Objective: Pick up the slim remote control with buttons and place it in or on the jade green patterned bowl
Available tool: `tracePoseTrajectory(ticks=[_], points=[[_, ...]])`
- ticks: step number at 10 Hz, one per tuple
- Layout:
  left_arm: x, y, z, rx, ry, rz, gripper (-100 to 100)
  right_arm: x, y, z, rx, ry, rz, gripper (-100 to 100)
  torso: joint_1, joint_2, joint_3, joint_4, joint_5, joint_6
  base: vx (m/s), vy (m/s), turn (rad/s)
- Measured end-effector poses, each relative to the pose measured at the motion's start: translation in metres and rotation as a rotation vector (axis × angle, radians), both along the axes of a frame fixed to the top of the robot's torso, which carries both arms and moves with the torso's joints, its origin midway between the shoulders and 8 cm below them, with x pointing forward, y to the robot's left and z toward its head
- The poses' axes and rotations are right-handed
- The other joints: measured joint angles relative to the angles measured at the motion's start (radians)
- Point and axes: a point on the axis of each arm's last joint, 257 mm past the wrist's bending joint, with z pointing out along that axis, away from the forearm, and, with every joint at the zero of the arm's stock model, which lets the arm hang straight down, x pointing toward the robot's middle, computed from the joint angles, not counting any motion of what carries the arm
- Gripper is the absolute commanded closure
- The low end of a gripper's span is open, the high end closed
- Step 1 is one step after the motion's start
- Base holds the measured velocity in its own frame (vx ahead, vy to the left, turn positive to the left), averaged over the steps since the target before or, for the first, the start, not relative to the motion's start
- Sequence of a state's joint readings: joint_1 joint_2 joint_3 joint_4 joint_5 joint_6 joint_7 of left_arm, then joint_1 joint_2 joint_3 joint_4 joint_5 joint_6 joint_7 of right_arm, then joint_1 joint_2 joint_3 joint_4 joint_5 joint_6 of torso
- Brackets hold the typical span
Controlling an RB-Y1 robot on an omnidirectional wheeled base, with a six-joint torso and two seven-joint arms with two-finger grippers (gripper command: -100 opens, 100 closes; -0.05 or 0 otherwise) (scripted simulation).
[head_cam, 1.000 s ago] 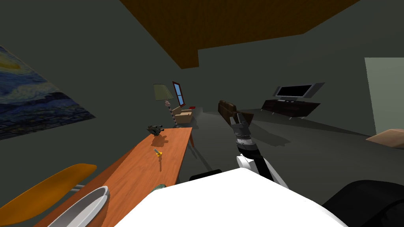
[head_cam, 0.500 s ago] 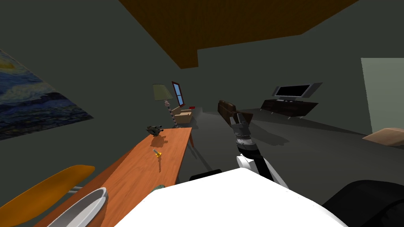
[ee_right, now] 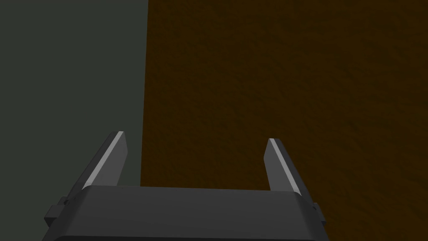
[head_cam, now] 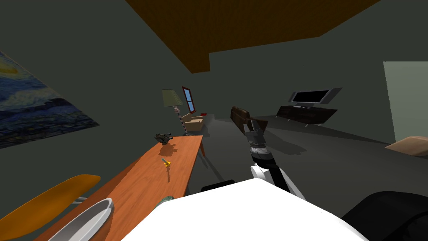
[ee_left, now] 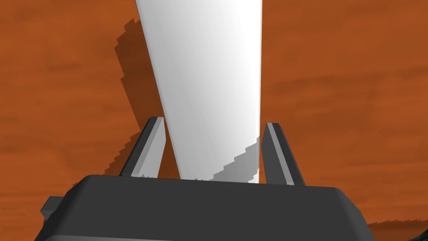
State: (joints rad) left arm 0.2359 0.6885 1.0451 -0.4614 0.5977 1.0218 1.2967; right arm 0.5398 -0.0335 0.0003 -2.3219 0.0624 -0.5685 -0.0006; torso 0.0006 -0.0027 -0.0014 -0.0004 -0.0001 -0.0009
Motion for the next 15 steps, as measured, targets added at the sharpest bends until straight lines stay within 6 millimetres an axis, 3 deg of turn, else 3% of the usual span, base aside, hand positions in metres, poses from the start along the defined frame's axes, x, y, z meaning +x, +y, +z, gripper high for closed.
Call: tracePoseTrajectory(ticks=[3, 7, 9, 11, 12, 15], points=[[-0.003, 0.023, 0.02, 0.055, -0.013, 0.007, 100, 0.0, 0.0, 0.0, 0.0, 0.0, 0.0, 0, -0.002, 0.0, 0.0, -0.001, 0.0, -0.001, 0.002, -0.034, 0.021], [0.024, 0.089, 0.081, 0.191, -0.079, 0.03, 100, 0.0, 0.0, 0.0, 0.0, 0.0, 0.0, 0, -0.008, 0.0, 0.0, 0.0, -0.001, -0.001, -0.009, -0.085, 0.024], [0.027, 0.096, 0.085, 0.203, -0.092, 0.043, 100, 0.0, 0.0, 0.0, 0.0, 0.0, 0.0, 0, -0.003, 0.0, 0.0, 0.0, 0.001, -0.002, 0.002, -0.059, 0.013], [0.036, 0.115, 0.106, 0.238, -0.126, 0.062, 100, 0.0, 0.0, 0.0, 0.0, 0.0, 0.0, 0, -0.008, 0.001, 0.0, 0.0, 0.0, -0.002, -0.008, -0.074, 0.015], [0.037, 0.116, 0.108, 0.241, -0.13, 0.065, 100, 0.0, 0.0, 0.0, 0.0, 0.0, 0.0, 0, -0.006, 0.001, 0.001, 0.0, 0.0, -0.002, -0.003, -0.102, 0.011], [0.05, 0.134, 0.141, 0.283, -0.201, 0.117, 100, 0.0, 0.0, 0.0, 0.0, 0.0, 0.0, 0, -0.014, 0.003, 0.002, 0.001, -0.002, -0.002, -0.026, -0.168, 0.011]])
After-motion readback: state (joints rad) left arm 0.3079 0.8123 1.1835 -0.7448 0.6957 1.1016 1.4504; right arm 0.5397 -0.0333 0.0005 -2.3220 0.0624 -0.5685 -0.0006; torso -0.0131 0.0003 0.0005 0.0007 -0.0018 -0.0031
